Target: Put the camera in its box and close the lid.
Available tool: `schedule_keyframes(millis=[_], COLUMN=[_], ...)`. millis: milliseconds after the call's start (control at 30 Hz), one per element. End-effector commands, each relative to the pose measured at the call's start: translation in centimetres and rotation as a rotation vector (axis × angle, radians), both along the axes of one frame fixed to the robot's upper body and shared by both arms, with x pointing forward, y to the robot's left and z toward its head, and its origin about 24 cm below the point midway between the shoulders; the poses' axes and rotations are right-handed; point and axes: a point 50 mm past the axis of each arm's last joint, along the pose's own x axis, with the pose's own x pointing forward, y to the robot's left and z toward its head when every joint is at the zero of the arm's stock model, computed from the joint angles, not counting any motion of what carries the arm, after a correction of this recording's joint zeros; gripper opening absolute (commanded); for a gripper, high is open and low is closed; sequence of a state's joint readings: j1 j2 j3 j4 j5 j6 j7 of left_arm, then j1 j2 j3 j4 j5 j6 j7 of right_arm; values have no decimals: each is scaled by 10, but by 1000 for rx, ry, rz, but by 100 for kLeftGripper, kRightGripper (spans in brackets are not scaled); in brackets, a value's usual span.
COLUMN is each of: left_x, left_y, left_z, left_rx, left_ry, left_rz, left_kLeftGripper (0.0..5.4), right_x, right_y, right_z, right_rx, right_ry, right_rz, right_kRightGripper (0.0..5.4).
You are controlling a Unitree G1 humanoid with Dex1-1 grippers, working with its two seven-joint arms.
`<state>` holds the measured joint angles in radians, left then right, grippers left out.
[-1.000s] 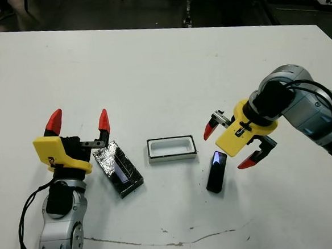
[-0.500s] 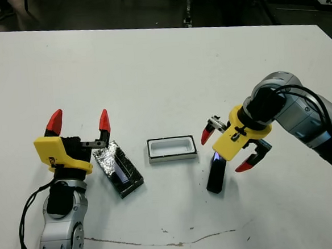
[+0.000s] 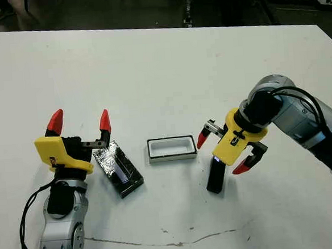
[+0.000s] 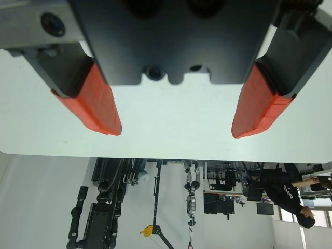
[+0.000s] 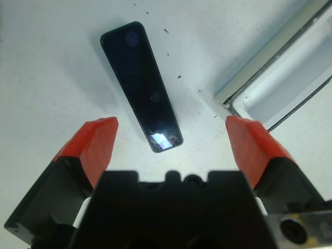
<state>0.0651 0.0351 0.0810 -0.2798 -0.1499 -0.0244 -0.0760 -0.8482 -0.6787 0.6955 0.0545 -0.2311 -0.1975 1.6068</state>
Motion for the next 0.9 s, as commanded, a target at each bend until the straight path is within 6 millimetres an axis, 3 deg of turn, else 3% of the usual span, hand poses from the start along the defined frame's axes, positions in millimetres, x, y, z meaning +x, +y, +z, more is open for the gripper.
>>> schedule_keyframes(millis=[33,333,900], left_x=[-2,-2,-2], left_y=[1,1,1], left_z=[-3,-3,-2], left_rx=[-2,2,3], left_ry=[18,14,18], left_rz=[14,14,20], left_kLeftGripper=[540,540,540], right_x=[1,3,6], right_y=[-4,-5,-5], right_z=[-5,-13,-23], right_rx=[11,23,110], right_ry=[8,-3,43], right_rz=[-46,-44,-114], right_kRightGripper=[538,514,273])
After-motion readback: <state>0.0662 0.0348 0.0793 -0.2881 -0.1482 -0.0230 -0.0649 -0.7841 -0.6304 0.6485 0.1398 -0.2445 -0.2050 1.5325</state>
